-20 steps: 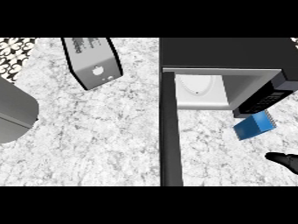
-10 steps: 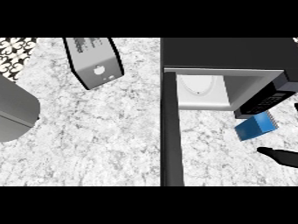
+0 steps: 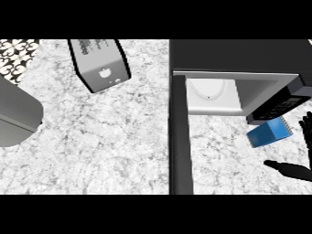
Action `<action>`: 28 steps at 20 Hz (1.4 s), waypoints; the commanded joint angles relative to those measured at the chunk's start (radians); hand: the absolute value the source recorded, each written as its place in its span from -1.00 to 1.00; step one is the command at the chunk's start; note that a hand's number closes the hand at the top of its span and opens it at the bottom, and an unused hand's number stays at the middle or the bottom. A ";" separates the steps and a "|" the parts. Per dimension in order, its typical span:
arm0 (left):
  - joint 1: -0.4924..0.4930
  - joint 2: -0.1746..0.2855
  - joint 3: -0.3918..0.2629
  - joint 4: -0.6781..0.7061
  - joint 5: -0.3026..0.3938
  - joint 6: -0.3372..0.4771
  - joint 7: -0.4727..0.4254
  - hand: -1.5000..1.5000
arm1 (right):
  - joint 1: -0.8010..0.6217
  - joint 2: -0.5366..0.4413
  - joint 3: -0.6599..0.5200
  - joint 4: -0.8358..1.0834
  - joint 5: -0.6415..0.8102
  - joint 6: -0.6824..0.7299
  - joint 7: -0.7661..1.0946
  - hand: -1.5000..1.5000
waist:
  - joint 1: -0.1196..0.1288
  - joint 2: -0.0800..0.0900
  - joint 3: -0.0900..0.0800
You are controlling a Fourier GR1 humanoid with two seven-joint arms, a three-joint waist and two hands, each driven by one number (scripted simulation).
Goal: Pick up the milk, place it into the microwave and close the microwave
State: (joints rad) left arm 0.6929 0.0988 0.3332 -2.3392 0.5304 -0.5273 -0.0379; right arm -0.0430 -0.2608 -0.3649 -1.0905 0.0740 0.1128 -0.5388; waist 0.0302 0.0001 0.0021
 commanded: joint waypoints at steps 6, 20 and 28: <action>0.042 0.002 0.044 -0.103 0.155 -0.038 -0.005 -1.00 | -0.138 -0.061 -0.008 0.371 0.082 -0.028 -0.234 -1.00 | 0.000 0.003 0.001; 0.138 0.007 0.065 -0.100 0.215 -0.105 -0.038 -1.00 | -0.320 -0.062 -0.071 0.762 0.053 0.017 -0.450 1.00 | 0.020 0.008 0.004; 0.048 0.023 0.015 -0.047 0.183 -0.067 -0.019 -1.00 | -0.392 -0.062 -0.035 0.825 0.087 0.057 -0.511 1.00 | 0.013 0.015 0.005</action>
State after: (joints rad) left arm 0.7682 0.1280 0.3718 -2.3223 0.6701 -0.6100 -0.0715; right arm -0.3800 -0.3526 -0.4170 -0.2999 0.1422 0.1600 -0.9806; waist 0.0344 0.0110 0.0036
